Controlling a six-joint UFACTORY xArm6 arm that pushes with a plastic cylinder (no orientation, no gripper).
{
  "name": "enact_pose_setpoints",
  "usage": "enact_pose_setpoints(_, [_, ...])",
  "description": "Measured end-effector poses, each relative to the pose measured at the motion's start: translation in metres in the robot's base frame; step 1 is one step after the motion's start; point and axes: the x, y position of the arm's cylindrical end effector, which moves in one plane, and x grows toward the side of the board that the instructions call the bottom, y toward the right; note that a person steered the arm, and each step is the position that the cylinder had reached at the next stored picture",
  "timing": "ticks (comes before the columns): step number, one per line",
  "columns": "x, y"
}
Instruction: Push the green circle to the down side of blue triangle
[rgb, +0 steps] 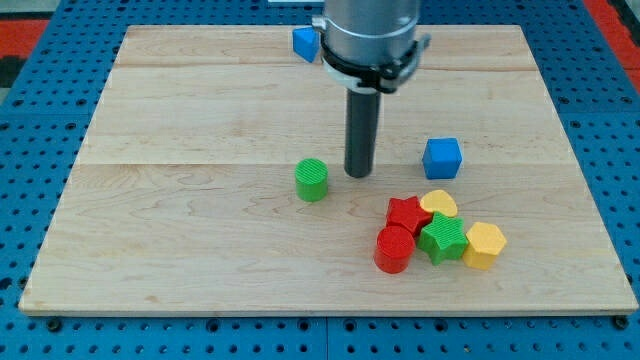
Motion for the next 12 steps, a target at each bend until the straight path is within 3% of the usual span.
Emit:
enact_pose_setpoints(1, [0.009,-0.007])
enact_pose_setpoints(3, [0.023,-0.092])
enact_pose_setpoints(7, [0.015,-0.137])
enact_pose_setpoints(8, [-0.040,-0.126])
enact_pose_setpoints(9, [-0.112,-0.157])
enact_pose_setpoints(10, [-0.142,-0.137])
enact_pose_setpoints(12, [-0.106,-0.136])
